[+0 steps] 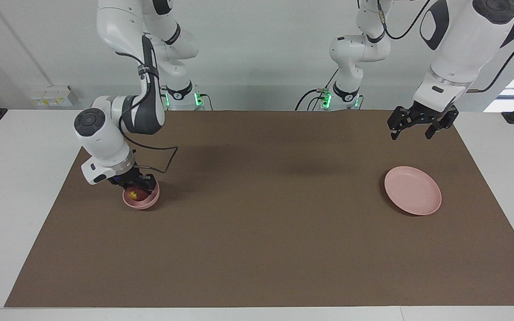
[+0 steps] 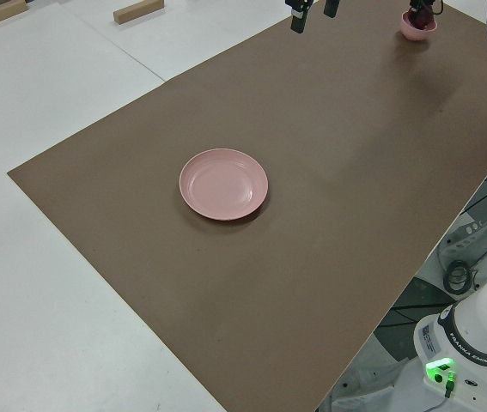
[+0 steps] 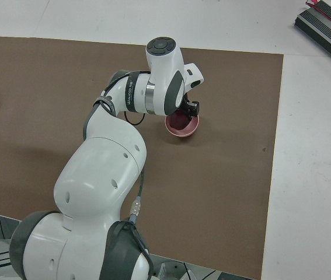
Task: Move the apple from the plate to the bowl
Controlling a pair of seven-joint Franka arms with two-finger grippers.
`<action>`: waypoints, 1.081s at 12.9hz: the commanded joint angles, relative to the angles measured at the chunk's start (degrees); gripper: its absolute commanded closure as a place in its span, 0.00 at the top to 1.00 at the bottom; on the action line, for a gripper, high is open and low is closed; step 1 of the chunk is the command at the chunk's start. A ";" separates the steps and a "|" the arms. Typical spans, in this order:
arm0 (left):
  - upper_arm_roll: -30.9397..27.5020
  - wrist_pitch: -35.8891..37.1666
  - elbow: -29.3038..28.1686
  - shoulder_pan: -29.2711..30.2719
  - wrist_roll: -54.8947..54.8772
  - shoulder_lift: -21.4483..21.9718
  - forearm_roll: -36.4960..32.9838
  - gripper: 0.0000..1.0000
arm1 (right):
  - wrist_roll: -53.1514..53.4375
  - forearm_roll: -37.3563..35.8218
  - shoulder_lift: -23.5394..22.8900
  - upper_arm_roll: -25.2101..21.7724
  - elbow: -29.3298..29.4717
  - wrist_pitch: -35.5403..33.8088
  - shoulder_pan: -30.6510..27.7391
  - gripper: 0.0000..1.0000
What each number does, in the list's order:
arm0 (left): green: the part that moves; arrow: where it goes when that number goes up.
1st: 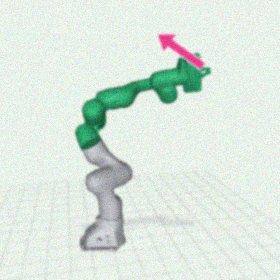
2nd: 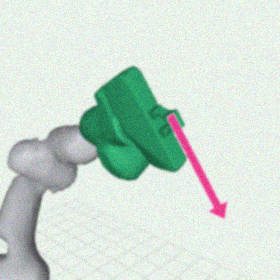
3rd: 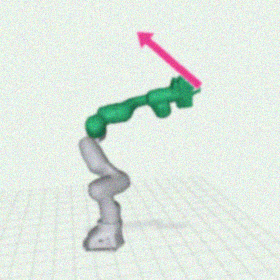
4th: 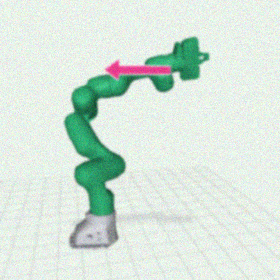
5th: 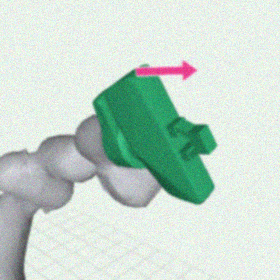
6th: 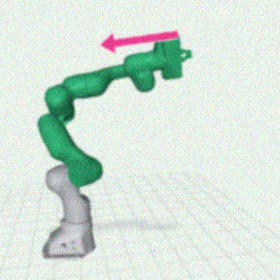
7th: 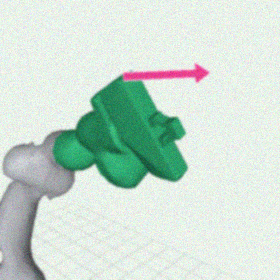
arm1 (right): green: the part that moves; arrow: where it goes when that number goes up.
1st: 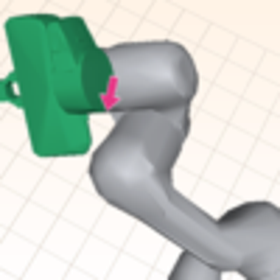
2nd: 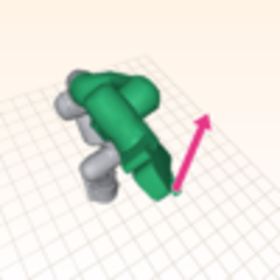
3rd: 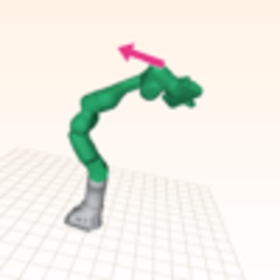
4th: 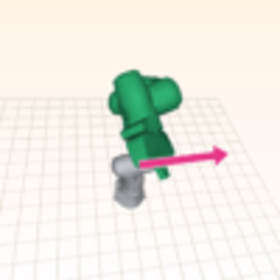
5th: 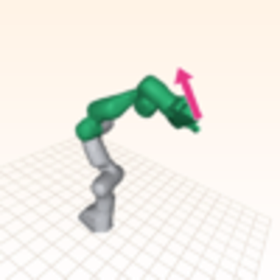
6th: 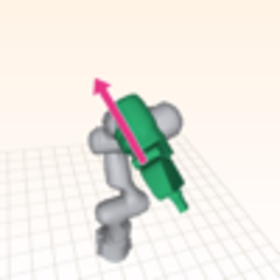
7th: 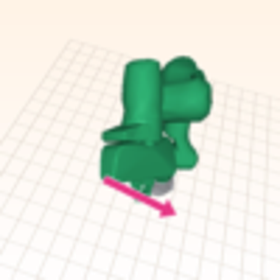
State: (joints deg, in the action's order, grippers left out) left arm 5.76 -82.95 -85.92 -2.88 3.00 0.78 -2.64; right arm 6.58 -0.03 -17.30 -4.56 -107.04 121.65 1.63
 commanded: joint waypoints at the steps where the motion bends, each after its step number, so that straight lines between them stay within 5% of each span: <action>1: -1.45 0.69 -1.27 -1.86 -0.54 0.89 -0.08 1.00 | -1.22 -1.38 -0.72 0.60 -0.71 2.28 -1.19 0.00; 4: -5.65 0.07 -1.18 -5.97 -1.59 0.80 0.10 1.00 | -0.95 -1.38 -1.25 0.60 -0.71 2.63 -1.19 0.04; 10: -6.37 -0.46 -1.27 -1.61 -4.58 0.72 4.05 1.00 | -0.78 -1.29 -1.16 0.69 -2.03 2.54 -1.02 0.30; 12: -6.28 -0.54 -1.27 0.50 -7.38 0.72 4.05 1.00 | -0.78 -1.38 -1.16 0.69 -2.38 2.63 -1.02 0.49; 14: -6.28 -0.37 -1.18 0.86 -7.66 0.72 3.96 1.00 | -0.69 -1.38 -1.25 0.69 -2.38 2.63 -1.10 0.80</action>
State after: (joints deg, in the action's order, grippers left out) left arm -0.79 -82.80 -86.22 -2.83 -3.50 0.81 0.49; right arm 6.58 -0.03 -18.90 -4.45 -108.59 122.82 1.28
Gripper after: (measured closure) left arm 0.000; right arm 0.229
